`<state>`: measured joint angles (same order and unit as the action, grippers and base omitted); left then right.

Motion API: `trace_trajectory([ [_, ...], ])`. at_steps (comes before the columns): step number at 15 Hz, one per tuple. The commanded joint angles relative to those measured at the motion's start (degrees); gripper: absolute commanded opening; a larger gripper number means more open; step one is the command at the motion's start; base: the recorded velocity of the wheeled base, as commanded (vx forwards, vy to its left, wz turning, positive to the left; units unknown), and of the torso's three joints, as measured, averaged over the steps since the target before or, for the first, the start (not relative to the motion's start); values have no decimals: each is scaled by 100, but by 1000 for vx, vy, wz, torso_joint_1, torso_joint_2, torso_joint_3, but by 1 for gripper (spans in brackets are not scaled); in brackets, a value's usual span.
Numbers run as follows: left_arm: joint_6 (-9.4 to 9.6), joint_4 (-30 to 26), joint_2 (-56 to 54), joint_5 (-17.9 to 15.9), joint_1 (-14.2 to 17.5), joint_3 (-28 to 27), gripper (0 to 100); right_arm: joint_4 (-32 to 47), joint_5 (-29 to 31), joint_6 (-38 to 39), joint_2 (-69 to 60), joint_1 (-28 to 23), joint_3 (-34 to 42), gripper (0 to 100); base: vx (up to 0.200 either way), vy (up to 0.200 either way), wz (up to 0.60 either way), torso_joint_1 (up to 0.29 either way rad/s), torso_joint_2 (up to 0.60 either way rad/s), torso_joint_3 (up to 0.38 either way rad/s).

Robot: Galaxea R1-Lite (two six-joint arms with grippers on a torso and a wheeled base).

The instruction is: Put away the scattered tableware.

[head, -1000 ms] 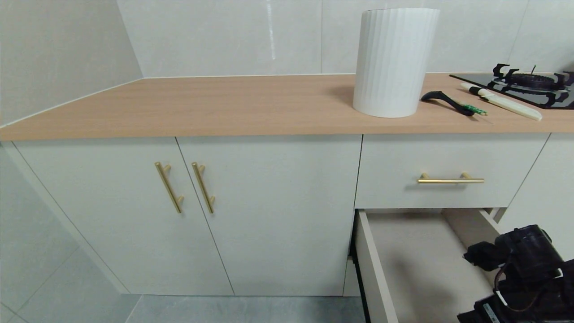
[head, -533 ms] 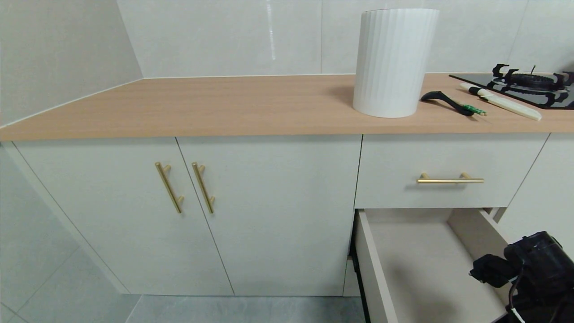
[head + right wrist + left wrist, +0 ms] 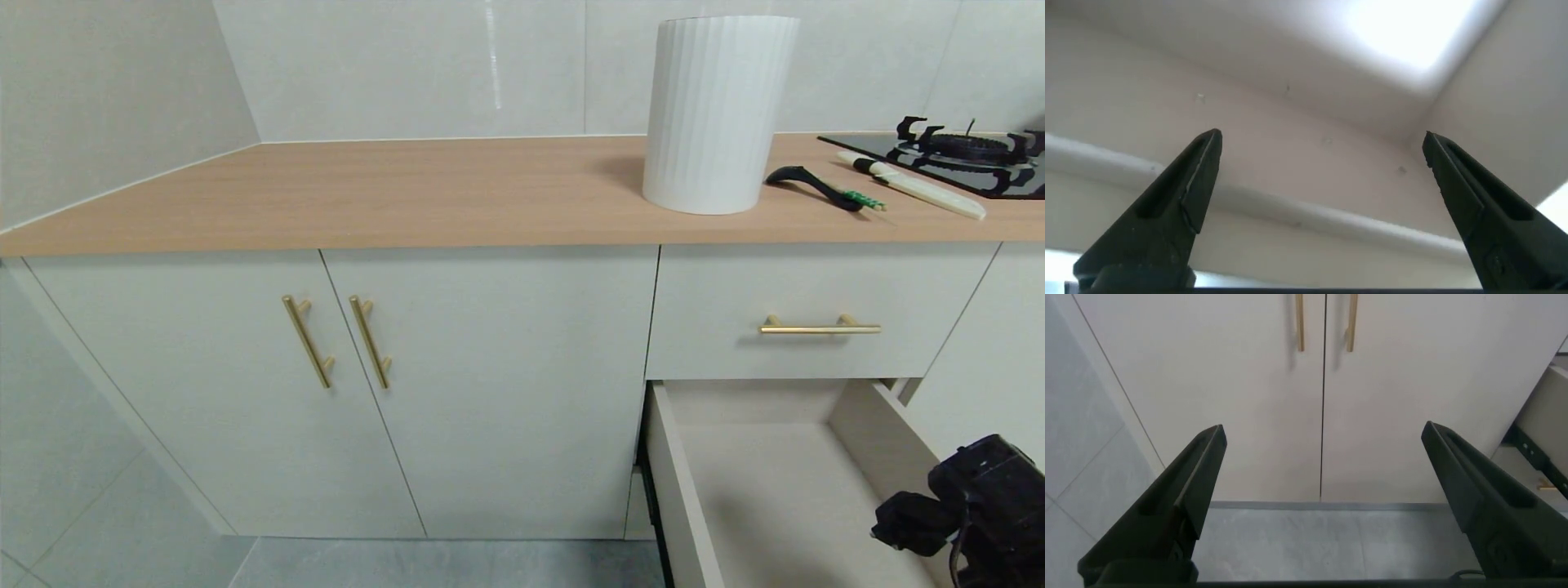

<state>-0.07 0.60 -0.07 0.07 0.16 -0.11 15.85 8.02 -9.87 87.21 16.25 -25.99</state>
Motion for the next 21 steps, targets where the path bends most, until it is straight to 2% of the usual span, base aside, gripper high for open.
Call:
trace_trajectory([
  [1, -1, 2, 7, 1, 2, -7, 100, -20, -2, 3, -117, 10, -117, 100, 0, 0, 0, 0, 0, 0],
  [4, -1, 2, 7, 1, 2, 2, 100, -29, -20, 12, -547, 10, -266, 100, 0, 0, 0, 0, 0, 0],
  [7, -1, 2, 7, 1, 2, 2, 100, 6, -55, 399, -1426, 115, -644, 100, 0, 0, 0, 0, 0, 0],
  [15, -1, 2, 7, 1, 2, 2, 100, 6, -11, 363, -3087, 115, -1286, 100, 0, 0, 0, 0, 0, 0],
  [21, -1, 2, 7, 1, 2, 2, 100, -3, -11, 363, -3246, 106, -1505, 100, 0, 0, 0, 28, -263, -248],
])
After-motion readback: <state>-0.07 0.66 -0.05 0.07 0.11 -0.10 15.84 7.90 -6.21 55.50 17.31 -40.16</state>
